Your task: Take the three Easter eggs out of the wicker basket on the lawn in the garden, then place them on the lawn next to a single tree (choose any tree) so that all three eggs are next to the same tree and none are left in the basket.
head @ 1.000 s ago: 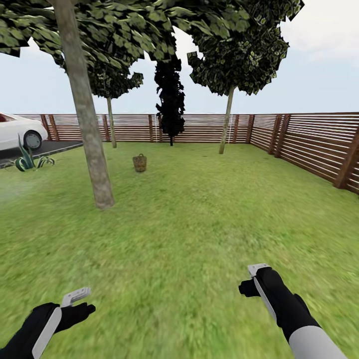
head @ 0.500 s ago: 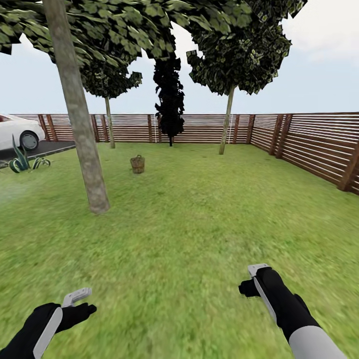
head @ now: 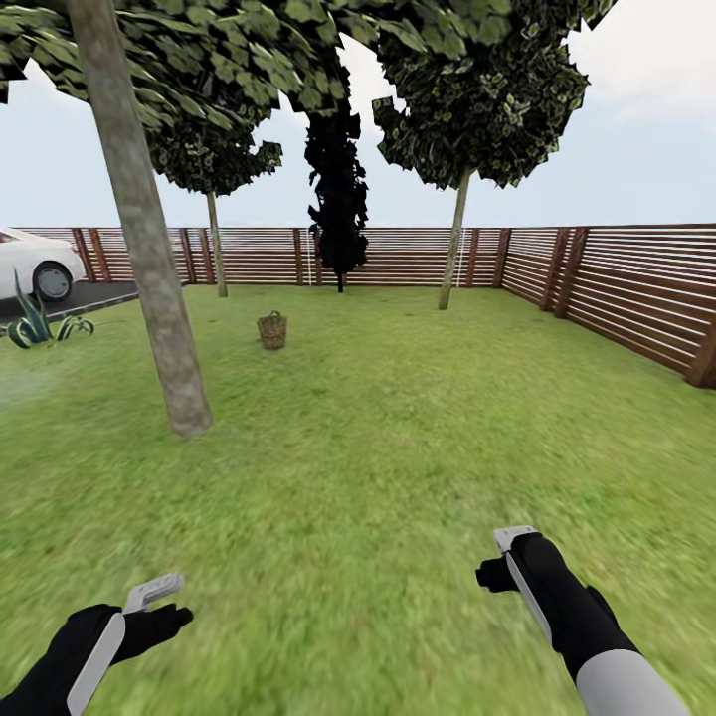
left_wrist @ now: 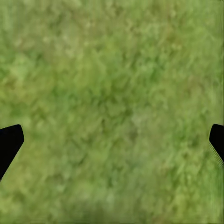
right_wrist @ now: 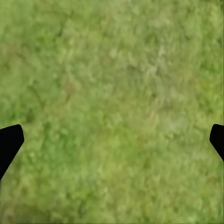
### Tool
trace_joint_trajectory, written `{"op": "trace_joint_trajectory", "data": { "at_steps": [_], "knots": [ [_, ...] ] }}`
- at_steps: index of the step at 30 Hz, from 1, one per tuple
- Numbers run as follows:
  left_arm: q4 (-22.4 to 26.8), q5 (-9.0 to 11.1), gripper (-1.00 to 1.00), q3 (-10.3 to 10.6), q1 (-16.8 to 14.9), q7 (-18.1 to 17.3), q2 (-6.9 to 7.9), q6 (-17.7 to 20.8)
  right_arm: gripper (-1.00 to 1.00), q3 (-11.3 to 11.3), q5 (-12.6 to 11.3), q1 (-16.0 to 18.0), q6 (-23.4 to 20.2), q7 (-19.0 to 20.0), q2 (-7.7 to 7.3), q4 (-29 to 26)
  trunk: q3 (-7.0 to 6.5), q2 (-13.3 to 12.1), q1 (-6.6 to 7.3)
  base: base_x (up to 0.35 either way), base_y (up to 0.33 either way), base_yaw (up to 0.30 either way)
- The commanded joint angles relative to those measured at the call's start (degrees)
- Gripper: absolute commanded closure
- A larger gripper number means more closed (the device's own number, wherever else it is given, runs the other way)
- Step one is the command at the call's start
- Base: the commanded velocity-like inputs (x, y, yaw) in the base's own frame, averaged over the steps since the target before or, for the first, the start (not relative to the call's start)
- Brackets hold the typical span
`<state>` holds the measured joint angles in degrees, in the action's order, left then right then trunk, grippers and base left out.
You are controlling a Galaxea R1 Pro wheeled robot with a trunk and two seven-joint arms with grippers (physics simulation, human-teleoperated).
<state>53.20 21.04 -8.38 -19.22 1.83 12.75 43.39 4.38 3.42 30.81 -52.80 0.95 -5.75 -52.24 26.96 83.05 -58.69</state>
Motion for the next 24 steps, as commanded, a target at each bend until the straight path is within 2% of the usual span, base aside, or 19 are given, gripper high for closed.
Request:
{"op": "trace_joint_trajectory", "data": {
  "at_steps": [1, 11, 19, 24],
  "knots": [
    [0.1, 0.4, -1.0, -0.1, 0.0, 0.2, 0.0, 0.3, -1.0, 0.2, 0.3, 0.0, -0.3, 0.1, -0.05, -0.1, 0.07, 0.0, -0.03, 0.339, 0.0, 0.0],
    [0.1, 0.4, -1.0, -0.1, 0.0, 0.2, -0.09, 0.3, -1.0, 0.2, 0.3, 0.0, -0.3, 0.1, -0.07, -0.1, 0.07, 0.0, -0.03, 0.338, 0.0, 0.0],
    [0.0, 0.3, -1.0, -0.1, 0.0, 0.2, -0.87, 0.3, -1.0, 0.2, 0.3, 0.0, -0.3, 0.1, -0.05, -0.1, 0.07, 0.0, -0.03, 0.338, 0.0, -0.001],
    [0.0, 0.3, -1.0, -0.1, 0.0, 0.2, -0.92, 0.3, -1.0, 0.1, 0.3, 0.0, -0.3, 0.1, -0.12, -0.1, 0.27, 0.0, -0.03, 0.339, 0.0, -0.135]
  ]
}}
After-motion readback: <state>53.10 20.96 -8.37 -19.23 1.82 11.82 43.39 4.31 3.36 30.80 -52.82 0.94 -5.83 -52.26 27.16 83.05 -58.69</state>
